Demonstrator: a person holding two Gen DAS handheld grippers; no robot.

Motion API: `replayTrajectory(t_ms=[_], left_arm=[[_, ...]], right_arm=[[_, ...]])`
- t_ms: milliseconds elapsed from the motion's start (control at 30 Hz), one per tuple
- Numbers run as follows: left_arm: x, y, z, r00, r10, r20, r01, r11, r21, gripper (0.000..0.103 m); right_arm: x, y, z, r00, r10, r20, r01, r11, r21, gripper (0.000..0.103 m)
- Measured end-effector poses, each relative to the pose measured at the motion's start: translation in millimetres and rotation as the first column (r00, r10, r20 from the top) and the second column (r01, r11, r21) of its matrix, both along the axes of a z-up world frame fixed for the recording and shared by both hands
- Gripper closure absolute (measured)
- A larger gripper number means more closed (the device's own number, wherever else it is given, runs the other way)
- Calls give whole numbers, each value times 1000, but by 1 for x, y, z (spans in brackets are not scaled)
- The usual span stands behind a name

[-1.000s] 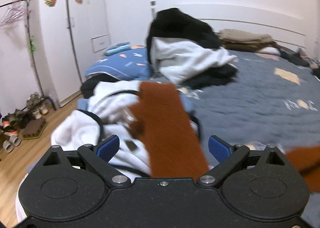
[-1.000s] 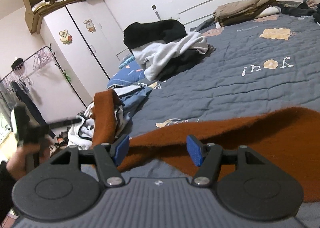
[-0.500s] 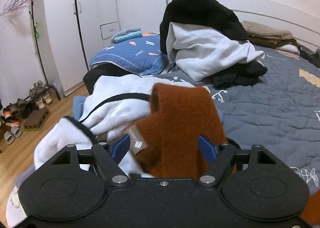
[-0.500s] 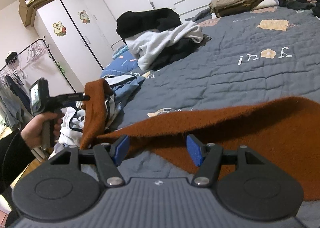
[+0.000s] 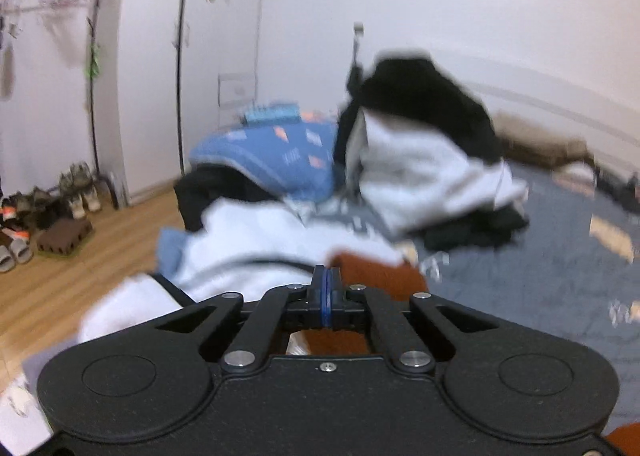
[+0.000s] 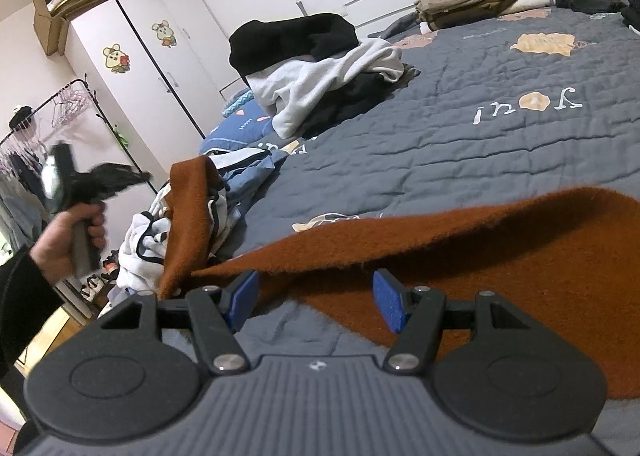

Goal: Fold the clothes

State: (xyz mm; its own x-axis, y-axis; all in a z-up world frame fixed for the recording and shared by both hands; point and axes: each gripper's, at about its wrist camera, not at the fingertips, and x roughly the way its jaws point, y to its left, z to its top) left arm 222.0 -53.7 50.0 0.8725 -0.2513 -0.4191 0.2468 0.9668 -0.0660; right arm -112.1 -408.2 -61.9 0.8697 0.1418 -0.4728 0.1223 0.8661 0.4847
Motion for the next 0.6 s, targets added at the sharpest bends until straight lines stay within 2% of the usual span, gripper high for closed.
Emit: replayTrajectory(t_ms=[67,167,267,300,333,400,600], left_arm=[[-4,14,13,1000,-9,-7,9,1000,0,103],[-5,20,15,993,-85,-80,87,996,25,102],[-9,16,2,988,-111,-110,118,991,59,95],[-9,15,-4,986,-113,-123,121,991,56,83],[-8,13,-10,985,-112,-133,119,992,47,64],[-5,10,-21,986,-113,-123,118,992,35,51],[18,-7,-33,986,-105,-129,111,993,41,51]], right_arm=[[0,1,1,1000,3,5,-3,1000,4,40],[-1,4,2,1000,9,8,-9,1000,12,40],[-2,7,5,999,22,23,-23,1000,19,40],[-3,9,6,999,28,31,-28,999,21,40],[-3,10,7,999,33,39,-34,999,24,40],[-4,11,8,997,46,60,-48,998,34,40],[-3,12,10,987,85,138,-95,994,62,40]])
